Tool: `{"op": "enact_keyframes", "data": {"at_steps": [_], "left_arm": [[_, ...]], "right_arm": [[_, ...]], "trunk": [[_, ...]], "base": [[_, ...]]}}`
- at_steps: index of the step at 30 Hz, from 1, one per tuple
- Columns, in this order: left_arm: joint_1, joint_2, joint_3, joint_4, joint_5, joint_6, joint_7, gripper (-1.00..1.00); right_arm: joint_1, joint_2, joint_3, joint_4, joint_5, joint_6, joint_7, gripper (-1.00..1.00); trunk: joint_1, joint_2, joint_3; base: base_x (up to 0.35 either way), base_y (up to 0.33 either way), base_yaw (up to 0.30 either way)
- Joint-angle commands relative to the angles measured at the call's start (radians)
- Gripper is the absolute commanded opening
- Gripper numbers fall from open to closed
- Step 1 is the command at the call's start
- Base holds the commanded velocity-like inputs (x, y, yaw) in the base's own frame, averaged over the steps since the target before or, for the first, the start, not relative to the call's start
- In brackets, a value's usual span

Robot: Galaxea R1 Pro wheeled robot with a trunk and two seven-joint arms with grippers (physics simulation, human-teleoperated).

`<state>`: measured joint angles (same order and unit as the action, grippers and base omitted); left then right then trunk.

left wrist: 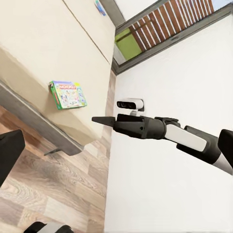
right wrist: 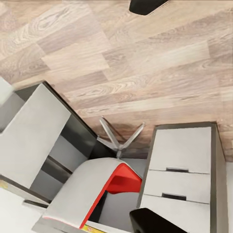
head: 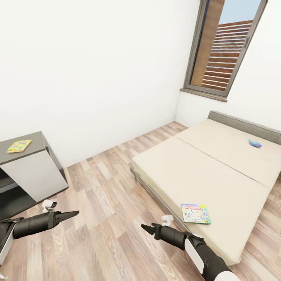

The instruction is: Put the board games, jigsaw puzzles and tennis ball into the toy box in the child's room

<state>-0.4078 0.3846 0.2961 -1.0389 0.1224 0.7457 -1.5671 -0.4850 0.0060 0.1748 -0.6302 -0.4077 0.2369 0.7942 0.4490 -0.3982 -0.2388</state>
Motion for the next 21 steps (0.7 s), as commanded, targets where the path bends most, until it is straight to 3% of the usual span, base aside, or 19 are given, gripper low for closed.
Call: {"op": "enact_keyframes", "data": {"at_steps": [1, 14, 21], "left_arm": [[-0.001, 0.000, 0.000, 0.000, 0.000, 0.011, -0.004, 1.00], [0.000, 0.000, 0.000, 0.000, 0.000, 0.011, -0.004, 1.00], [-0.001, 0.000, 0.000, 0.000, 0.000, 0.011, -0.004, 1.00]], "right_arm": [[-0.001, 0.000, 0.001, 0.000, -0.011, 0.010, 0.000, 1.00], [0.000, -0.001, 0.000, 0.000, -0.010, 0.010, 0.000, 1.00], [-0.001, -0.001, 0.000, 0.000, -0.010, 0.010, 0.000, 1.00]], "trunk": [[0.001, -0.002, -0.001], [0.001, -0.002, 0.010], [0.001, -0.002, 0.015]], "base": [[0.245, 0.205, -0.251], [0.247, 0.197, -0.251], [0.173, 0.078, -0.251]]}}
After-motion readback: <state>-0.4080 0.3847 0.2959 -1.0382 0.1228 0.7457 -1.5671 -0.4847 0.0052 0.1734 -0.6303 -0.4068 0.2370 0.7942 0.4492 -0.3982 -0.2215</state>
